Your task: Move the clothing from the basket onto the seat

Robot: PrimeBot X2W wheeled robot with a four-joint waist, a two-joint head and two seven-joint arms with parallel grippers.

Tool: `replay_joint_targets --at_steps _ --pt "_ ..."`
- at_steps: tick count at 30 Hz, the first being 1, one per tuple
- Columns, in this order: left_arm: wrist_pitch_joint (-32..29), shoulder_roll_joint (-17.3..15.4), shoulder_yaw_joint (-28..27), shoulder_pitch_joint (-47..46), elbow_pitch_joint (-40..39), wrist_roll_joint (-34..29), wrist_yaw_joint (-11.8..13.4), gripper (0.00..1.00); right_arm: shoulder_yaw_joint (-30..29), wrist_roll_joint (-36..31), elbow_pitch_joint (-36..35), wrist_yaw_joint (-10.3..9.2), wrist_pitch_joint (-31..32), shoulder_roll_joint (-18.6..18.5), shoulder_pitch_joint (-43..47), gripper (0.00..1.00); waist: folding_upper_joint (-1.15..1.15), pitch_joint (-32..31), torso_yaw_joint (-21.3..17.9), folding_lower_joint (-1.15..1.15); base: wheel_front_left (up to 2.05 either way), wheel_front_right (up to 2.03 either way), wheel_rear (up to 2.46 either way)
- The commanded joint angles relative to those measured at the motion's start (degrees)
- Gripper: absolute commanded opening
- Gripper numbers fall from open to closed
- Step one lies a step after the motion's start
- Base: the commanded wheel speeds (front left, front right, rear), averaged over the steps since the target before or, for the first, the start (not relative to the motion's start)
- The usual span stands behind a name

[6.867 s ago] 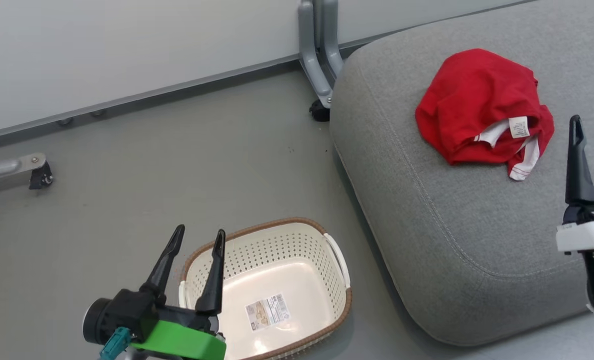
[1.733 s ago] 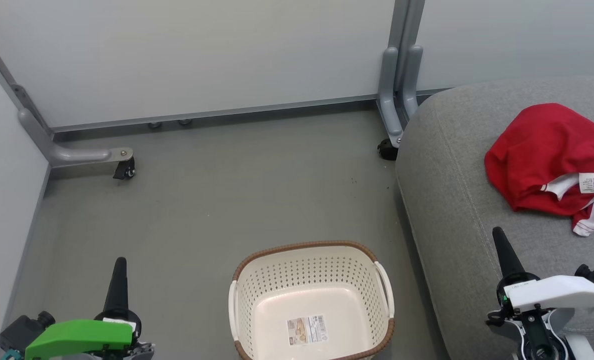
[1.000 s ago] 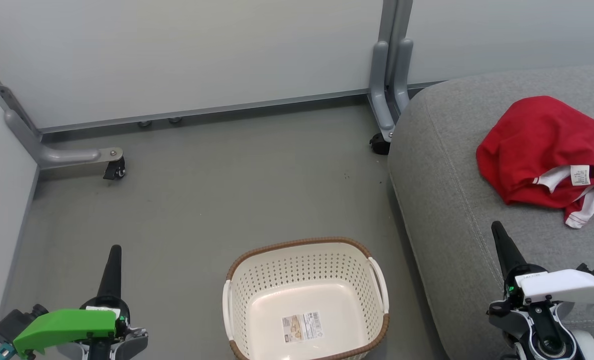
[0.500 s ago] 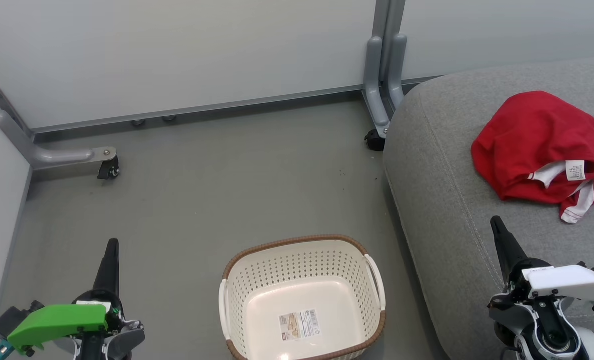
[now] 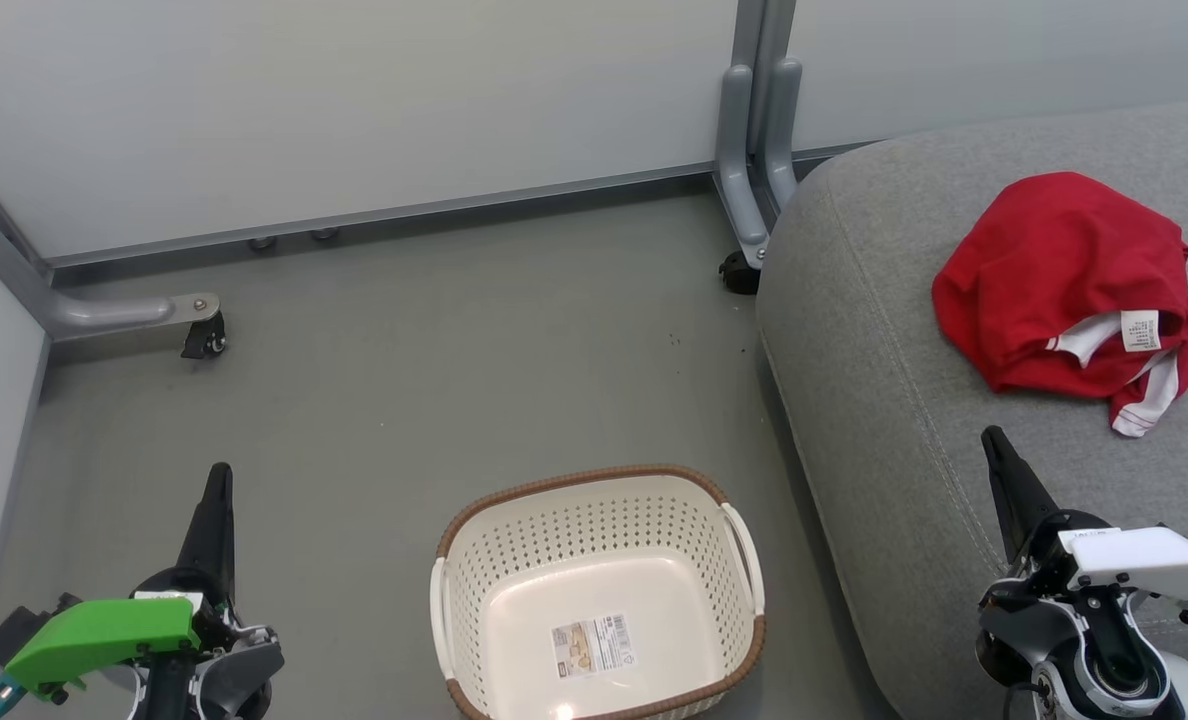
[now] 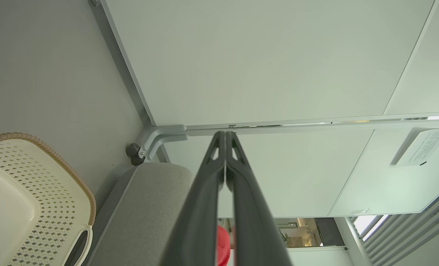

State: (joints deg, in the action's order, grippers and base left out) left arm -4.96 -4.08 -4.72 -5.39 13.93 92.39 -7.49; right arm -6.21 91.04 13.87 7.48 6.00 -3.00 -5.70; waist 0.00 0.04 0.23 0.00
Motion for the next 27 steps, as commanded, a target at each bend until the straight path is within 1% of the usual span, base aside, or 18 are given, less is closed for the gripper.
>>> replay_joint_targets --at_steps 1,3,27 --pt "-0.3 0.1 -0.2 -1.1 0.1 0.9 0.0 0.0 -0.2 1.1 0.2 0.02 0.4 0.0 -0.8 0.0 0.0 0.1 -0.1 0.0 0.0 0.0 0.0" --pt "-0.5 0.1 -0.3 -1.3 0.1 1.6 0.0 0.0 -0.3 1.8 0.3 0.02 0.7 0.0 -0.8 0.0 0.0 0.1 -0.2 0.0 0.0 0.0 0.0" --pt "-0.9 0.4 -0.8 -1.2 0.1 0.9 0.0 0.0 -0.4 1.5 0.2 0.02 0.7 0.0 -0.7 0.0 0.0 0.1 -0.2 0.0 0.0 0.0 0.0"
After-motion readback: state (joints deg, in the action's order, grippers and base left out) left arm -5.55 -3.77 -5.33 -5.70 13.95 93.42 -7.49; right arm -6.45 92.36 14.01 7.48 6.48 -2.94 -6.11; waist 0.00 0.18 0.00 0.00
